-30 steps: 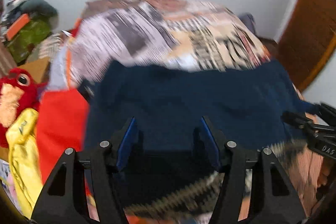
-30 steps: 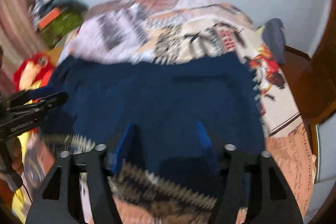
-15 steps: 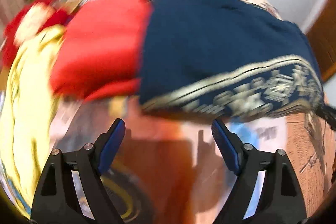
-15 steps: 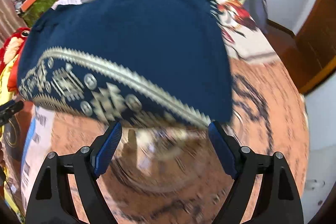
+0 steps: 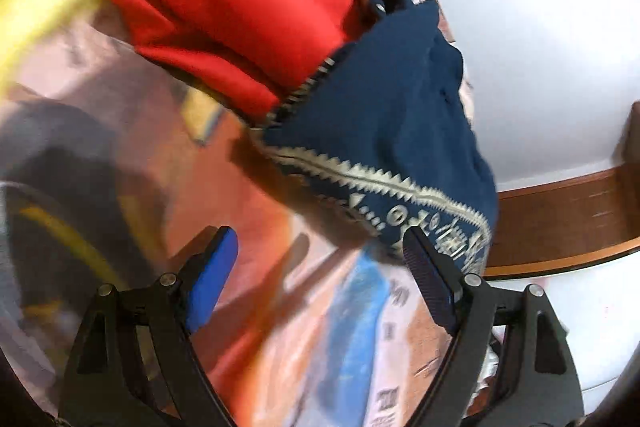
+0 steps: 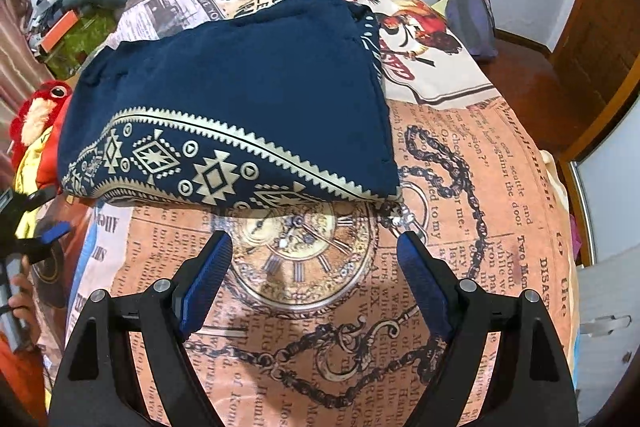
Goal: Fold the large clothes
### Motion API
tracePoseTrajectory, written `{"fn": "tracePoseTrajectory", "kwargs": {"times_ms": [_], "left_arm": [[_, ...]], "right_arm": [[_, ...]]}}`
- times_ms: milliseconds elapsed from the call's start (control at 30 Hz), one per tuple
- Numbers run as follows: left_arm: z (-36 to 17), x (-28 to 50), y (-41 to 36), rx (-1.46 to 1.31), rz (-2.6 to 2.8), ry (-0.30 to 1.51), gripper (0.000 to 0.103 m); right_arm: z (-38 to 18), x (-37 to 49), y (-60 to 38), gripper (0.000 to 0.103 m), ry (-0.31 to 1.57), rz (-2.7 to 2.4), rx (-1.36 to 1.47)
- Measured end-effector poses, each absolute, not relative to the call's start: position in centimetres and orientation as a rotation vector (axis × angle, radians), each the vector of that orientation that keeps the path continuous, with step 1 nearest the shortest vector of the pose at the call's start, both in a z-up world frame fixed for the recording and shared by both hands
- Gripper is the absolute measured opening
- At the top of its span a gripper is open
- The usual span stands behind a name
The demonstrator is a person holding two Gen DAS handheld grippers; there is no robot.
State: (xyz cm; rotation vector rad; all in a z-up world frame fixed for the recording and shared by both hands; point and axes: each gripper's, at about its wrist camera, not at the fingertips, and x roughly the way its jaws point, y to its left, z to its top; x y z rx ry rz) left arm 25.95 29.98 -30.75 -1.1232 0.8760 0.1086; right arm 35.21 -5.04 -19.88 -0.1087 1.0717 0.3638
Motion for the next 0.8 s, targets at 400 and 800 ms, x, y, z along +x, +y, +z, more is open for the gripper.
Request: {"fn": "tracePoseTrajectory", "kwargs": {"times_ms": [400, 800], "left_arm": [[-32.1, 32.5, 29.9, -1.206, 0.057, 0.801, 0.04], [-18.2, 29.8, 23.5, -0.629, 0.103, 0.681, 0.013]], "right_arm": [[-21.6, 35.5, -3.5, 0.082, 1.113, 0.361, -0.132], [-17.6, 33.9, -0.4, 0.082, 1.05, 0.404, -0.17]]}}
